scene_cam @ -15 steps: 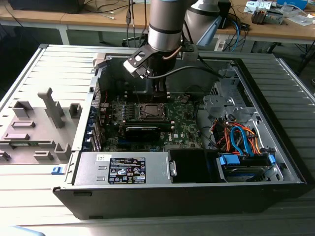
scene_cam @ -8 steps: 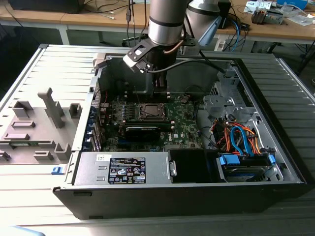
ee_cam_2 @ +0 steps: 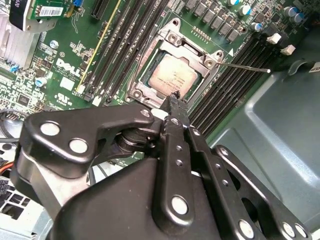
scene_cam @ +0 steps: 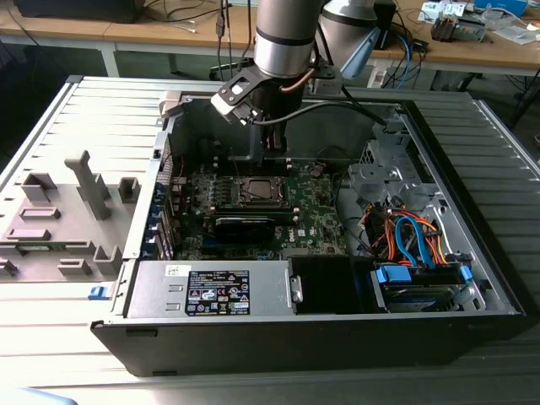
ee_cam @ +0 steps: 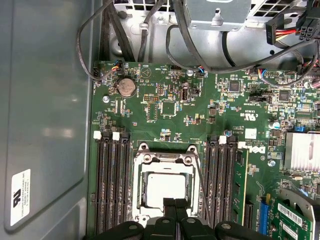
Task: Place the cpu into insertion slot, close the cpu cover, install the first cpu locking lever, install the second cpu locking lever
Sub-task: 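Install the first cpu locking lever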
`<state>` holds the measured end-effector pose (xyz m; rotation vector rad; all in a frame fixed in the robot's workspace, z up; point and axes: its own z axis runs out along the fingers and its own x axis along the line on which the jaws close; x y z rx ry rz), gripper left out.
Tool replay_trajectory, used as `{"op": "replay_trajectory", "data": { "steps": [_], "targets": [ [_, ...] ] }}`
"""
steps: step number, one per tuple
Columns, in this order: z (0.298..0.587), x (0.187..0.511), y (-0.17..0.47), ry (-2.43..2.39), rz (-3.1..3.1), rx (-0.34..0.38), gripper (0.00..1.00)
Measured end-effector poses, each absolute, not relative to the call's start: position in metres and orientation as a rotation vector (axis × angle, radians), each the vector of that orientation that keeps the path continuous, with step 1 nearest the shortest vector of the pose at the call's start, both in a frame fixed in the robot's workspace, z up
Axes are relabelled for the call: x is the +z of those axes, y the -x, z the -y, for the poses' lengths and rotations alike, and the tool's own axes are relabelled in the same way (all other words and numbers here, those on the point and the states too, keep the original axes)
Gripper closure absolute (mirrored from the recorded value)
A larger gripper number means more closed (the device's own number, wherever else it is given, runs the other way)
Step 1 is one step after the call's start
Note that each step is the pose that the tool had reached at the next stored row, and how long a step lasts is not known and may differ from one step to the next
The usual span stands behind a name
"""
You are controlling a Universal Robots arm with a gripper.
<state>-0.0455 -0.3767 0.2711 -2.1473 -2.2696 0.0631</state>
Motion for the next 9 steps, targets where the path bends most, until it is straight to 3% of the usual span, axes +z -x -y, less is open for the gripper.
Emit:
{"op": "replay_trajectory", "data": {
  "steps": [9],
  "targets": [
    [0.3767, 0.2712, 0.0455, 2.127, 2.289, 0.064, 0.89]
  ]
}}
